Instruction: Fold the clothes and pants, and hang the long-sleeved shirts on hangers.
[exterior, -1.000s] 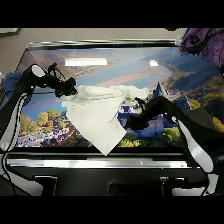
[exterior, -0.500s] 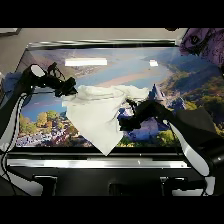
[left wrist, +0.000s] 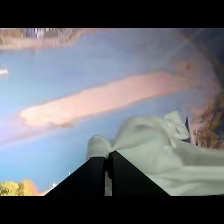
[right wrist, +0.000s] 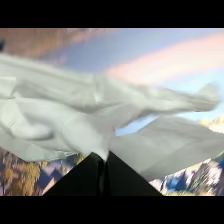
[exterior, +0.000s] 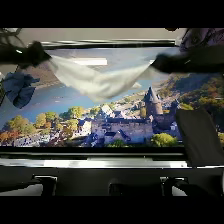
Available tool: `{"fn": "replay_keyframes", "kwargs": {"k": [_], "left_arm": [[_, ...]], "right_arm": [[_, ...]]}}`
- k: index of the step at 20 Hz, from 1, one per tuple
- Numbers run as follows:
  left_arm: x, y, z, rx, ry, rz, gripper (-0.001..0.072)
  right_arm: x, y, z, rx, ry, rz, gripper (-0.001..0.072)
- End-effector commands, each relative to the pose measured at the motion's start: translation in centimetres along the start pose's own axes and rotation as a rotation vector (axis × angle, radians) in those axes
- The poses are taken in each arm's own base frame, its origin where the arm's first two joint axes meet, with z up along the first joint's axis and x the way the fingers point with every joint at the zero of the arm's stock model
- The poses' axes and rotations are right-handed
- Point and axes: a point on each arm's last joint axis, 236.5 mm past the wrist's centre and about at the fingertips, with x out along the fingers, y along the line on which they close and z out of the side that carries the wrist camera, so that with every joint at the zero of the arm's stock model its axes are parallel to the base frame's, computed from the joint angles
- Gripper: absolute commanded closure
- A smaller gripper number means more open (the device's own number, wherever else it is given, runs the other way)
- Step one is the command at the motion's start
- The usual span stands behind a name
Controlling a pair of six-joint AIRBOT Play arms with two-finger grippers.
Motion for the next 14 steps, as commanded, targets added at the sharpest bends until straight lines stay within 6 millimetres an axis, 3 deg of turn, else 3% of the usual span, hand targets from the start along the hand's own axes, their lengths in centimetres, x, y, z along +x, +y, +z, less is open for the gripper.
{"fn": "replay_keyframes", "kwargs": {"k": [1,3,5,8,9,11,13,14], "left_arm": [[-13.0,-4.4,4.5,0.094,-0.275,-0.024,0.0687],[-19.5,-6.9,4.5,0.14,-0.393,-0.036,0.0687],[-24.9,-9.4,3.6,0.194,-0.49,-0.046,0.0687],[-30.6,-11.4,2.1,0.248,-0.598,-0.034,0.0687],[-31.8,-11.4,1.8,0.241,-0.623,-0.02,0.0687],[-32.1,-10.7,2.0,0.204,-0.635,0.002,0.0687],[-29.3,-9.2,2.6,0.172,-0.58,0.019,0.0687],[-27.0,-7.9,2.8,0.148,-0.532,0.033,0.0688]], "right_arm": [[-16.4,4.1,8.6,-0.133,-0.378,-0.138,0.0682],[-23.2,6.9,9.3,-0.207,-0.518,-0.202,0.0682],[-27.8,9.1,8.7,-0.224,-0.616,-0.233,0.0682],[-30.8,10.9,8.5,-0.221,-0.701,-0.226,0.0682],[-30.9,10.9,8.8,-0.215,-0.715,-0.222,0.0682],[-29.3,9.6,9.8,-0.173,-0.701,-0.217,0.0681],[-24.9,6.6,10.7,-0.067,-0.62,-0.198,0.0681],[-21.5,4.6,11.0,-0.006,-0.552,-0.181,0.0681]]}}
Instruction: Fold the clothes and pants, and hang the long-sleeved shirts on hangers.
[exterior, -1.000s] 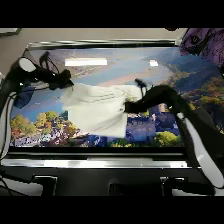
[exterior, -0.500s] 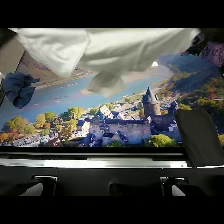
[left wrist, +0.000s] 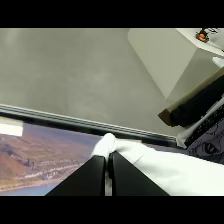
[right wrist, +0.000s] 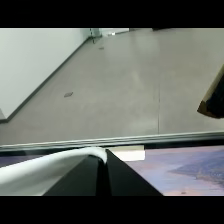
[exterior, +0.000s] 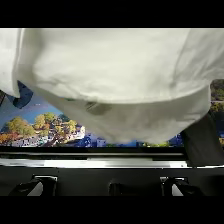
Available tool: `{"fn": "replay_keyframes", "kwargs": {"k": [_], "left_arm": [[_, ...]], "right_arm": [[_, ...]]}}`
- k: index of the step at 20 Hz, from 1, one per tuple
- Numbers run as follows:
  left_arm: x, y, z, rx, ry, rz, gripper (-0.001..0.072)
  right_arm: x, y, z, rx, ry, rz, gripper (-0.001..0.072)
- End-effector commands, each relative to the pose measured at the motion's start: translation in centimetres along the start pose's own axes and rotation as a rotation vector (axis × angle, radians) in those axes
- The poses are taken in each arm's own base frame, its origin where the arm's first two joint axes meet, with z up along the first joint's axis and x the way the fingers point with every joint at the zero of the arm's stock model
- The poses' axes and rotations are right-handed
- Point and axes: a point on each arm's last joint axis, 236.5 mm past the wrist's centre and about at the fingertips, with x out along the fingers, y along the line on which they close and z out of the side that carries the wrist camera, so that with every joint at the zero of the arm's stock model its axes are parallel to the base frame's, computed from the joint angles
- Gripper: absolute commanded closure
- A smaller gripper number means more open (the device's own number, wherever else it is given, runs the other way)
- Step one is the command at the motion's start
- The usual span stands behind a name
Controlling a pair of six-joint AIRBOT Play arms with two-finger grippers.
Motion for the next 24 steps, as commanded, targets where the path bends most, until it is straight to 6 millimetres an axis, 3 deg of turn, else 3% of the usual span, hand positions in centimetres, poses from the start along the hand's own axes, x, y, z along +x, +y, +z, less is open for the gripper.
{"fn": "replay_keyframes", "kwargs": {"k": [1,3,5,7,9,10,12,13,15,16,17,18,22,24], "left_arm": [[4.2,3.3,-3.0,-0.063,0.105,0.062,0.0688],[9.7,7.1,-8.1,-0.15,0.256,0.117,0.0687],[15.3,10.7,-14.6,-0.207,0.424,0.163,0.0687],[20.6,13.6,-21.9,-0.256,0.571,0.199,0.0687],[24.9,15.8,-29.3,-0.29,0.706,0.229,0.0687],[26.6,16.6,-33.0,-0.305,0.764,0.24,0.0687],[28.7,17.6,-39.3,-0.339,0.861,0.268,0.0687],[29.2,17.8,-41.7,-0.356,0.897,0.282,0.0687],[29.8,17.4,-44.8,-0.362,0.947,0.281,0.0687],[29.9,17.2,-45.6,-0.358,0.957,0.278,0.0687],[30.0,17.0,-45.8,-0.355,0.958,0.275,0.0687],[30.0,16.9,-45.6,-0.354,0.955,0.273,0.0687],[29.7,16.8,-44.4,-0.354,0.944,0.271,0.0687],[29.2,16.7,-44.2,-0.354,0.96,0.271,0.0687]], "right_arm": [[7.8,-2.9,-4.9,0.151,0.161,0.003,0.0681],[15.2,-5.0,-11.9,0.206,0.342,0.001,0.0681],[22.2,-6.1,-21.7,0.248,0.543,-0.002,0.0681],[27.5,-6.9,-32.5,0.281,0.721,-0.016,0.068],[30.6,-7.2,-42.9,0.32,0.871,-0.036,0.0679],[31.2,-7.1,-47.1,0.346,0.931,-0.049,0.0679],[31.4,-7.0,-54.0,0.403,1.036,-0.087,0.0678],[31.2,-6.9,-56.2,0.414,1.072,-0.099,0.0678],[30.6,-6.8,-58.1,0.435,1.121,-0.106,0.0624],[30.3,-7.1,-57.9,0.436,1.131,-0.109,0.0544],[29.8,-7.8,-57.1,0.427,1.145,-0.101,0.0413],[29.1,-8.7,-55.9,0.405,1.158,-0.088,0.0331],[24.4,-15.9,-48.3,0.293,1.189,-0.088,0.0287],[21.1,-19.2,-46.5,0.332,1.234,-0.101,0.0226]]}}
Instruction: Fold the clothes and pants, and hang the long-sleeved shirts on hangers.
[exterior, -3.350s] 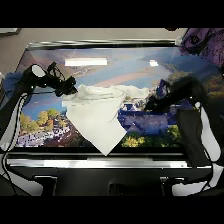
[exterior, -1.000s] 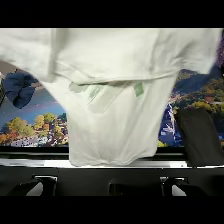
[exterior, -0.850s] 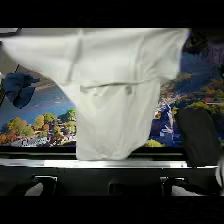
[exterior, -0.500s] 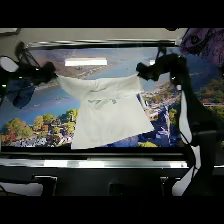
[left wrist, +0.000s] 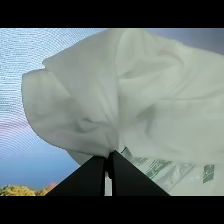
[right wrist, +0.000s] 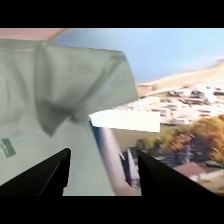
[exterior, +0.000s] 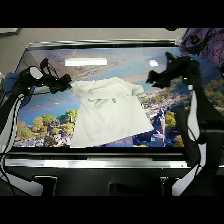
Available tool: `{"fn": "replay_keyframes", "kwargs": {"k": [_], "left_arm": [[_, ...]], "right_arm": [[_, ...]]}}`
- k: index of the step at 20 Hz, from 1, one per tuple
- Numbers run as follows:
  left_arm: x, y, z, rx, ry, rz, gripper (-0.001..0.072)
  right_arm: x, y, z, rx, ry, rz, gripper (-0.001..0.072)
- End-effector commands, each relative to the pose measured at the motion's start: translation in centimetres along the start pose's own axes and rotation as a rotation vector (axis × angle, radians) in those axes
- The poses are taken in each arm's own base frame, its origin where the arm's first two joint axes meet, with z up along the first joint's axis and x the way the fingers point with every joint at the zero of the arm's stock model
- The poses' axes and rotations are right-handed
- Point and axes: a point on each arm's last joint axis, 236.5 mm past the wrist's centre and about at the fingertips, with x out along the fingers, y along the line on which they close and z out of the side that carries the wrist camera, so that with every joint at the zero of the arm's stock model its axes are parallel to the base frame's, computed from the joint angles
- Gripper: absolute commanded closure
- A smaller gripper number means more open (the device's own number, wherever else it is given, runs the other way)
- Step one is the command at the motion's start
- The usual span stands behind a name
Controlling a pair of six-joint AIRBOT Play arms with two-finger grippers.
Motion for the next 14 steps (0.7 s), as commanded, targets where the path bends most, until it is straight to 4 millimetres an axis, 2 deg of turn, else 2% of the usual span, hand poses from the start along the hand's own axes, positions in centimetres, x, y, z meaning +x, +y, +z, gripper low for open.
{"fn": "replay_keyframes", "kwargs": {"k": [1,3,5,11,14], "left_arm": [[-0.4,0.1,-0.7,-0.002,0.031,0.008,0.0687],[-0.5,0.3,-1.4,-0.001,0.061,0.016,0.0687],[-0.5,0.4,-1.8,-0.001,0.078,0.021,0.0686],[-0.5,0.4,-1.9,-0.002,0.081,0.021,0.0687],[-0.5,0.4,-1.9,-0.002,0.08,0.021,0.0687]], "right_arm": [[-5.4,-5.7,-3.4,0.029,0.119,0.01,0.0226],[-5.3,-8.2,-7.2,0.119,0.204,0.03,0.0226],[-4.0,-8.9,-11.8,0.165,0.292,0.045,0.0227],[1.1,-7.0,-22.3,0.206,0.491,0.114,0.0244],[2.6,-5.1,-25.2,0.192,0.549,0.16,0.0244]]}}
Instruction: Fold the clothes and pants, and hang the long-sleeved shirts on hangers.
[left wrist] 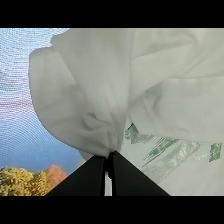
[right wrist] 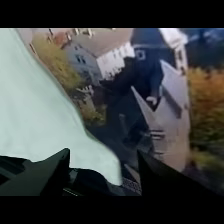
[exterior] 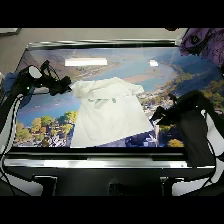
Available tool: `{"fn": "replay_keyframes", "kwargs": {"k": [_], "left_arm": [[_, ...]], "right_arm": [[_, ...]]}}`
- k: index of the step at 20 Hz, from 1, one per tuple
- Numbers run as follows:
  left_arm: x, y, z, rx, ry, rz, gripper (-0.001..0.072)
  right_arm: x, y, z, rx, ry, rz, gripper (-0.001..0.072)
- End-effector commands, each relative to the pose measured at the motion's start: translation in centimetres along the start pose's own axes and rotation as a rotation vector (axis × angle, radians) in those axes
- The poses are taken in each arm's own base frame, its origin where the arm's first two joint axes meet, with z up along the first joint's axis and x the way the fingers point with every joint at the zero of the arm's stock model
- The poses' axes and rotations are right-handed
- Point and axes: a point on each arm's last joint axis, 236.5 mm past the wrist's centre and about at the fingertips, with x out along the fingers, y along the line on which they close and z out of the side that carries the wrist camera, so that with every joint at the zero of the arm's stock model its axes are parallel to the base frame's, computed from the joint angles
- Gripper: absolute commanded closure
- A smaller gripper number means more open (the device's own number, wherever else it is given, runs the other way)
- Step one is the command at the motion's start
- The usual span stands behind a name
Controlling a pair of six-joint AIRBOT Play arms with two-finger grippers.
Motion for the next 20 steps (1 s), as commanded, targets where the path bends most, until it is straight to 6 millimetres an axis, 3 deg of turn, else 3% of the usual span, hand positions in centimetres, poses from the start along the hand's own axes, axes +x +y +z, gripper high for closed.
{"fn": "replay_keyframes", "kwargs": {"k": [1,2,4,6,8,12,14,16,18,20], "left_arm": [[0.0,0.0,0.0,0.0,0.001,0.0,0.0687],[0.0,0.0,0.0,0.001,0.002,0.001,0.0687],[0.0,0.0,0.0,0.0,0.002,0.0,0.0687],[0.0,0.0,-0.1,0.0,0.003,0.001,0.0686],[-0.1,0.1,-0.3,0.0,0.014,0.004,0.0687],[-0.1,0.3,-1.3,0.0,0.054,0.015,0.0687],[-0.1,0.5,-2.0,0.0,0.084,0.023,0.0687],[-0.1,0.4,-2.9,0.0,0.116,0.03,0.0687],[0.0,0.1,-3.3,0.008,0.128,0.032,0.0687],[0.2,-0.3,-3.6,0.014,0.132,0.03,0.0686]], "right_arm": [[3.6,0.7,-2.5,-0.026,0.059,0.019,0.0247],[4.2,1.2,-2.3,-0.044,0.051,0.009,0.0329],[4.4,2.5,-1.2,-0.057,-0.004,0.022,0.0678],[2.4,3.1,1.9,-0.031,-0.129,-0.003,0.068],[-1.6,4.0,6.3,-0.058,-0.284,-0.072,0.068],[-14.9,7.3,16.6,-0.098,-0.744,-0.208,0.0679],[-19.5,8.2,19.6,-0.074,-0.893,-0.238,0.0679],[-21.0,8.4,21.6,-0.036,-0.958,-0.226,0.0678],[-19.2,7.8,22.0,0.018,-0.913,-0.202,0.0649],[-17.2,7.7,21.0,0.039,-0.824,-0.18,0.0416]]}}
